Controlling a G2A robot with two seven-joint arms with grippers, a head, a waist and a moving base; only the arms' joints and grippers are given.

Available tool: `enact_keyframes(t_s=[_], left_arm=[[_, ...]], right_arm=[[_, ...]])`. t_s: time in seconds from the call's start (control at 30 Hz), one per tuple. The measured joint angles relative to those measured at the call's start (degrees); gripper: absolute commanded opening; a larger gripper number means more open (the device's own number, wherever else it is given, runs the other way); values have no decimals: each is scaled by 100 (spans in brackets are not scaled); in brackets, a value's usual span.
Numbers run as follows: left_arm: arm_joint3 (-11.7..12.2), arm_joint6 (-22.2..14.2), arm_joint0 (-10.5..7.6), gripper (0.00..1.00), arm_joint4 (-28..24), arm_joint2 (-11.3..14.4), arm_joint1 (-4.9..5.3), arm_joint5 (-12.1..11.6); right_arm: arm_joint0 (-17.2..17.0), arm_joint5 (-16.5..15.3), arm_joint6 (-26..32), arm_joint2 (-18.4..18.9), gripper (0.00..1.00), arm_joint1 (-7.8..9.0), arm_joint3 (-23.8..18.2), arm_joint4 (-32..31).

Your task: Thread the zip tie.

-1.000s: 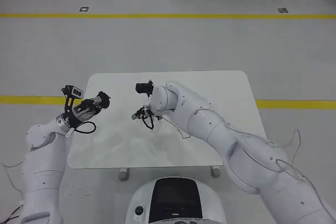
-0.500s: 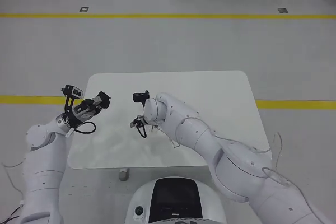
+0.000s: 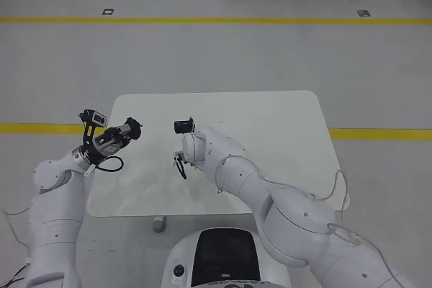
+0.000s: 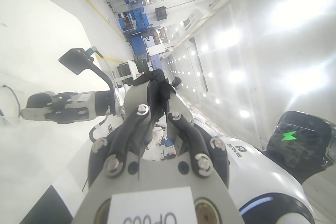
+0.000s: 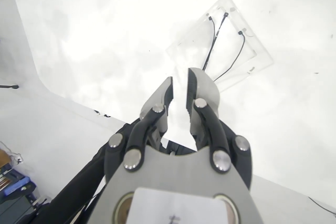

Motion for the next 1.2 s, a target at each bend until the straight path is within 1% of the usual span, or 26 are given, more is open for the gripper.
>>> enact_keyframes(t_s=[0.2,0.37,0.53,0.67,0.83,0.97,1.1,1.2], left_arm=[[0,0,0,0,0,0,0,0],[0,0,0,0,0,0,0,0],[0,0,0,0,0,0,0,0],[0,0,0,0,0,0,0,0],[0,0,0,0,0,0,0,0],[0,0,0,0,0,0,0,0],[0,0,0,0,0,0,0,0],[0,0,0,0,0,0,0,0]], right_arm=[[-8,-1,-50,-81,0,-35,35,-191],[-32,-1,-245,-149,0,-57,105,-354],[-121,-1,-467,-207,0,-71,84,-446],[-164,-1,-344,-235,0,-64,-44,-429],[-163,-2,-349,-234,0,-62,-43,-428],[-269,-2,-711,-244,0,55,-164,-508],[-321,-1,-1043,-216,0,62,-111,-711],[-404,-1,-1097,-206,0,57,-84,-798]])
